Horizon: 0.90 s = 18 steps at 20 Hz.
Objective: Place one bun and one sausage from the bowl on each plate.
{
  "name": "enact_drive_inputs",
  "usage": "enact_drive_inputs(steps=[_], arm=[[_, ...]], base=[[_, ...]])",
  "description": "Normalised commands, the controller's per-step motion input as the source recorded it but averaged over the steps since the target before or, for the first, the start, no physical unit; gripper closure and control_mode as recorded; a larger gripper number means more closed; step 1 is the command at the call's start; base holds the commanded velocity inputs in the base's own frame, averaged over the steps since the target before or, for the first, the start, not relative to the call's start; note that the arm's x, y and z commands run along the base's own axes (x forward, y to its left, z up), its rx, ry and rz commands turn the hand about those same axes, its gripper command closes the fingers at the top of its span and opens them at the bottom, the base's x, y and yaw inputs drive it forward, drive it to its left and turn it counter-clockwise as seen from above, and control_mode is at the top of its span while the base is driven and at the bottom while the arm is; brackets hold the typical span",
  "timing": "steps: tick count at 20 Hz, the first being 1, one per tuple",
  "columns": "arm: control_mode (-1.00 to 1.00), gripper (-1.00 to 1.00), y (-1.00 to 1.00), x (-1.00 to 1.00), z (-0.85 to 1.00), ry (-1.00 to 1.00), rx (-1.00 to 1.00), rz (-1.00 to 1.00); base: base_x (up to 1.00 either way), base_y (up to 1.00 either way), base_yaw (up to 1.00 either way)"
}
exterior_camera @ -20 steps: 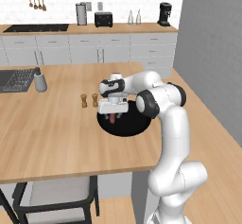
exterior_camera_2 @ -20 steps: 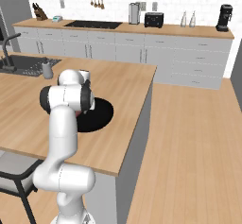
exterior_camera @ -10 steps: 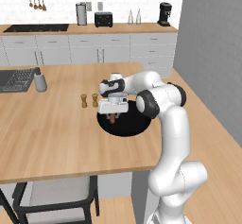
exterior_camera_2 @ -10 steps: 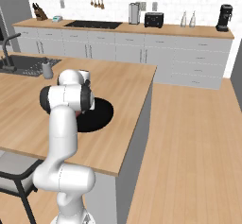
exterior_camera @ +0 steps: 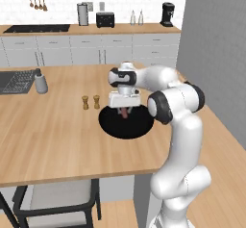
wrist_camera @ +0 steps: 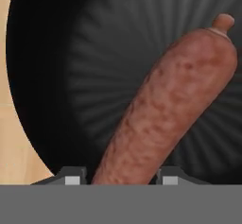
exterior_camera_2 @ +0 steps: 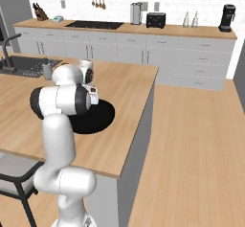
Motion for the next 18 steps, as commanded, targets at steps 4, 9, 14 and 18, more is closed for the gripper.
enact_drive_inputs(steps=[4, 9, 14, 18], arm=[[-1.00, 1.00, -0.62, -0.74, 0.80, -0.11, 0.00, 0.00], [-1.00, 1.00, -0.43, -0.89, 0.49, -0.19, 0.00, 0.00], [-1.00, 1.00, -0.29, -1.00, 0.05, -0.13, 0.02, 0.00], [-1.00, 1.00, -0.24, -0.85, 0.03, -0.15, 0.02, 0.00]], base=[[0.00, 0.00, 0.00], [0.00, 0.00, 0.00], [0.00, 0.00, 0.00], [0.00, 0.00, 0.00]])
